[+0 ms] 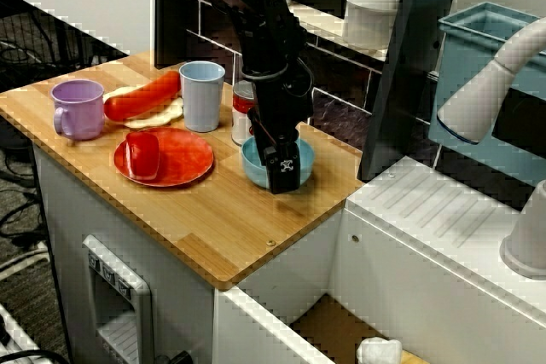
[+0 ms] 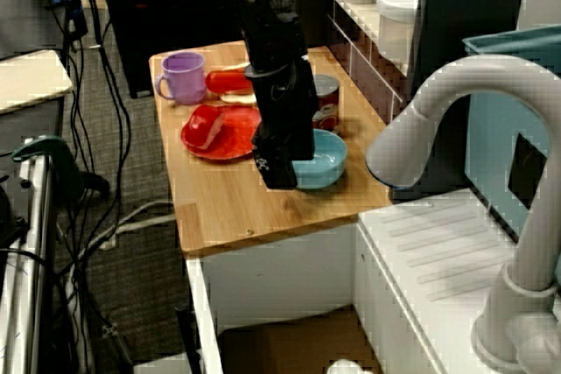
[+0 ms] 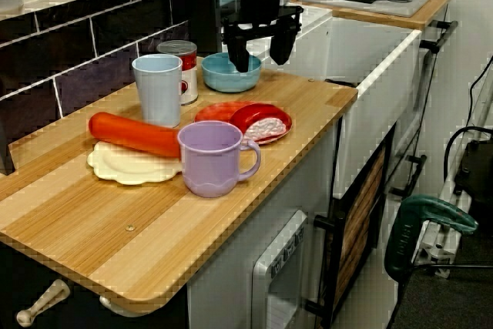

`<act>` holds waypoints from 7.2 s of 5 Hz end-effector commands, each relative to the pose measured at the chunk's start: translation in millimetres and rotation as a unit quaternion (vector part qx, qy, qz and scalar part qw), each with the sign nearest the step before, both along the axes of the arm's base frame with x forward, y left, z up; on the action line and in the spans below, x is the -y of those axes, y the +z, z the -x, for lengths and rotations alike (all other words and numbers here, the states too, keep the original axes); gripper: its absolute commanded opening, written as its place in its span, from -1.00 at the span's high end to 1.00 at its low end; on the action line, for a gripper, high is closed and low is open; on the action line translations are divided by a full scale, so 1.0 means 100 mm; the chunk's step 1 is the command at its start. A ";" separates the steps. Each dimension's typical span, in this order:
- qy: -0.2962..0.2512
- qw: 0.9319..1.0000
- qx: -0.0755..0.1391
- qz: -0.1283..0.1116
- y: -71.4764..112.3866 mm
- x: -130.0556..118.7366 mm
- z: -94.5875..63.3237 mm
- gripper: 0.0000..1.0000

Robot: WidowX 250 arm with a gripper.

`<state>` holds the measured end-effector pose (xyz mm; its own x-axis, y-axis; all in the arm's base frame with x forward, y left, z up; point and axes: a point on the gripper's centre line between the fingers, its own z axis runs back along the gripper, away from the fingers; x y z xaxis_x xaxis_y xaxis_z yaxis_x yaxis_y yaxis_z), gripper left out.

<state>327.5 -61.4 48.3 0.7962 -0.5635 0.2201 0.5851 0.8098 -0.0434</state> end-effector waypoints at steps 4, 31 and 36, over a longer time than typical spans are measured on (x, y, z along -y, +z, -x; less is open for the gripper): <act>0.058 0.997 0.029 0.050 0.64 -0.37 0.14 -1.00; 0.777 0.627 -0.054 0.006 0.23 -1.16 0.73 -1.00; 0.795 0.604 -0.045 0.006 0.06 -1.15 0.59 -1.00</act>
